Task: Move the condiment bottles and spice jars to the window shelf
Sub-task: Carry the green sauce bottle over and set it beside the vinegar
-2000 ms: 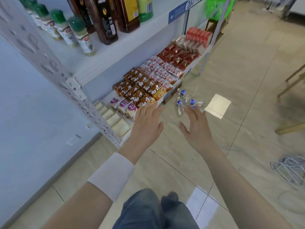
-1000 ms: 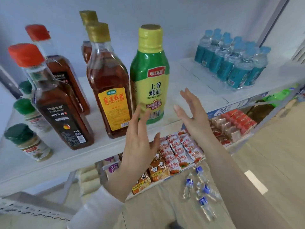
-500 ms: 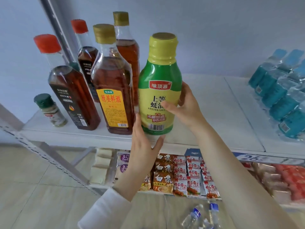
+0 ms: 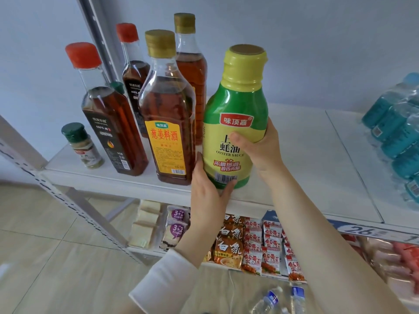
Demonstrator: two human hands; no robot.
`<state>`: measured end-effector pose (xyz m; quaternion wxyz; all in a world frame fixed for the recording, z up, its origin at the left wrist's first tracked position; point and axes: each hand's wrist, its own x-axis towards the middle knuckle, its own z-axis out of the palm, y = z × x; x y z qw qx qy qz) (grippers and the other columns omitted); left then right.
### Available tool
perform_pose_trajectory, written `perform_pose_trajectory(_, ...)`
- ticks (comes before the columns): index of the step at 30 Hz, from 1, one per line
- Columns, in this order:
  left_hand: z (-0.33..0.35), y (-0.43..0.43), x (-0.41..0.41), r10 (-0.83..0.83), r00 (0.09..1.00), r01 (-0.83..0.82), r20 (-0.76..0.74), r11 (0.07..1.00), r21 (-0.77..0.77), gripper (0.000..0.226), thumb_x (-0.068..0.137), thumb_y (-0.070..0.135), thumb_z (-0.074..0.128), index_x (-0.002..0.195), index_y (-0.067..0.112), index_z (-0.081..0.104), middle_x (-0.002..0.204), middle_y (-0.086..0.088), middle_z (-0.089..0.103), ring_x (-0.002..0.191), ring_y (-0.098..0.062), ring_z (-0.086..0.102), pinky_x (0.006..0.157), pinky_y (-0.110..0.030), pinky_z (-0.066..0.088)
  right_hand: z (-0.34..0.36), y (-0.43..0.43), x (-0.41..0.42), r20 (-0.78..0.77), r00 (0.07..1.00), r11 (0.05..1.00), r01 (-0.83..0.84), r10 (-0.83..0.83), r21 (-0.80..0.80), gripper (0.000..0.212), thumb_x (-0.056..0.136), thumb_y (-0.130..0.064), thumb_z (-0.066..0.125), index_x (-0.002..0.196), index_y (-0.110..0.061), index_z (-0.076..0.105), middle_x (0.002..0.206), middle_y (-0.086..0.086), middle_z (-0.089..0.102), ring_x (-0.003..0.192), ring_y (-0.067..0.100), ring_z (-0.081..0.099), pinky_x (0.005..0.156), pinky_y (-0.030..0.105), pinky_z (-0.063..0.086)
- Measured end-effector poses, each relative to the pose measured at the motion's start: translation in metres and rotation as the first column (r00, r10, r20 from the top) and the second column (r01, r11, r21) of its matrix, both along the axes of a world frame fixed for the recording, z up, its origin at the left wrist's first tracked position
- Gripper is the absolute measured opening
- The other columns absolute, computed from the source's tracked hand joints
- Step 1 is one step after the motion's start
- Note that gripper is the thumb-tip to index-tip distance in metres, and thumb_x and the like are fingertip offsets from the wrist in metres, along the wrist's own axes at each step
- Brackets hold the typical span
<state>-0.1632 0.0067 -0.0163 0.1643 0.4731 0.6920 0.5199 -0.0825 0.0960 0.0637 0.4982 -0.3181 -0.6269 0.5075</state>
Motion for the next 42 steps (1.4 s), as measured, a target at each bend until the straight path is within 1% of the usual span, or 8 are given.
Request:
perform_pose_trajectory(7, 0.011, -0.028, 0.003, -0.049, 0.989, 0.053, -0.139, 0.998, 0.024, 0.092, 0.066, 0.040, 0.077, 0.138, 0.011, 0.027, 0.131, -0.005, 0.043, 0.115, -0.002, 0.033, 0.092, -0.022, 0.038, 0.007, -0.028, 0.019, -0.061, 0.998, 1.000, 0.000, -0.001, -0.020, 0.078, 0.034, -0.063, 0.081, 0.098, -0.026, 0.056, 0.083, -0.015, 0.072, 0.081, 0.005, 0.069, 0.065, 0.021, 0.054)
perform_pose_trajectory(12, 0.042, -0.055, -0.009, -0.277, 0.959, 0.279, 0.054, 0.959, -0.040, 0.111, 0.049, 0.050, 0.082, 0.138, 0.026, 0.020, 0.127, 0.008, 0.049, 0.111, -0.001, 0.051, 0.086, -0.017, 0.046, 0.020, -0.062, 0.028, -0.064, 0.996, 0.998, -0.061, 0.059, -0.027, 0.079, 0.035, -0.066, 0.079, 0.098, -0.023, 0.058, 0.083, -0.012, 0.073, 0.081, 0.009, 0.070, 0.064, 0.022, 0.055)
perform_pose_trajectory(17, 0.048, -0.101, -0.026, -0.278, 0.945, 0.285, 0.175, 0.958, -0.017, 0.094, 0.040, 0.056, 0.081, 0.117, 0.047, 0.029, 0.107, 0.023, 0.057, 0.096, 0.011, 0.057, 0.075, -0.012, 0.052, 0.026, -0.101, 0.009, 0.007, 0.989, 0.989, -0.145, 0.146, -0.038, 0.079, 0.034, -0.071, 0.075, 0.099, -0.029, 0.059, 0.090, -0.008, 0.073, 0.087, 0.013, 0.070, 0.072, 0.033, 0.057)
perform_pose_trajectory(21, 0.046, -0.144, -0.051, -0.203, 0.954, 0.200, 0.222, 0.979, 0.039, 0.088, 0.040, 0.057, 0.082, 0.114, 0.046, 0.035, 0.111, 0.014, 0.061, 0.102, -0.004, 0.061, 0.082, -0.036, 0.056, 0.031, -0.132, -0.028, 0.046, 0.966, 0.966, -0.253, 0.256, -0.057, 0.086, 0.035, -0.074, 0.071, 0.105, -0.028, 0.057, 0.092, -0.010, 0.072, 0.084, 0.007, 0.069, 0.067, 0.022, 0.056)
perform_pose_trajectory(27, 0.047, -0.223, -0.123, -0.030, 0.960, 0.017, 0.280, 0.999, 0.051, 0.089, 0.039, 0.063, 0.080, 0.114, 0.039, 0.039, 0.108, 0.010, 0.064, 0.099, -0.004, 0.064, 0.080, -0.028, 0.056, 0.033, -0.194, -0.123, 0.019, 0.898, 0.888, -0.433, 0.440, -0.154, 0.078, 0.051, -0.067, 0.070, 0.113, -0.022, 0.057, 0.094, -0.006, 0.073, 0.086, 0.009, 0.070, 0.064, 0.019, 0.054)
perform_pose_trajectory(30, 0.044, -0.277, -0.171, 0.052, 0.948, -0.071, 0.313, 0.996, 0.049, 0.081, 0.044, 0.048, 0.084, 0.112, 0.040, 0.040, 0.108, 0.008, 0.065, 0.098, -0.006, 0.065, 0.079, -0.029, 0.057, 0.031, -0.236, -0.185, -0.011, 0.850, 0.826, -0.514, 0.526, -0.232, 0.059, 0.068, -0.054, 0.068, 0.113, -0.018, 0.057, 0.094, -0.002, 0.073, 0.084, 0.013, 0.071, 0.064, 0.023, 0.056)
perform_pose_trajectory(34, 0.036, -0.354, -0.241, 0.184, 0.918, -0.208, 0.352, 0.978, 0.033, 0.080, 0.049, 0.035, 0.088, 0.114, 0.030, 0.042, 0.105, 0.007, 0.065, 0.095, -0.004, 0.065, 0.076, -0.023, 0.056, 0.021, -0.305, -0.281, -0.002, 0.795, 0.758, -0.579, 0.606, -0.302, 0.048, 0.056, -0.050, 0.065, 0.094, -0.021, 0.061, 0.079, -0.002, 0.073, 0.073, 0.015, 0.071, 0.063, 0.029, 0.057)
perform_pose_trajectory(42, 0.011, -0.482, -0.361, 0.418, 0.809, -0.453, 0.413, 0.892, -0.016, 0.083, 0.047, 0.043, 0.082, 0.118, 0.023, 0.043, 0.105, 0.007, 0.066, 0.095, -0.005, 0.065, 0.076, -0.025, 0.056, -0.002, -0.429, -0.441, 0.021, 0.619, 0.571, -0.711, 0.785, -0.411, 0.063, 0.054, -0.053, 0.064, 0.103, -0.013, 0.061, 0.083, 0.004, 0.073, 0.071, 0.018, 0.071, 0.060, 0.030, 0.056)
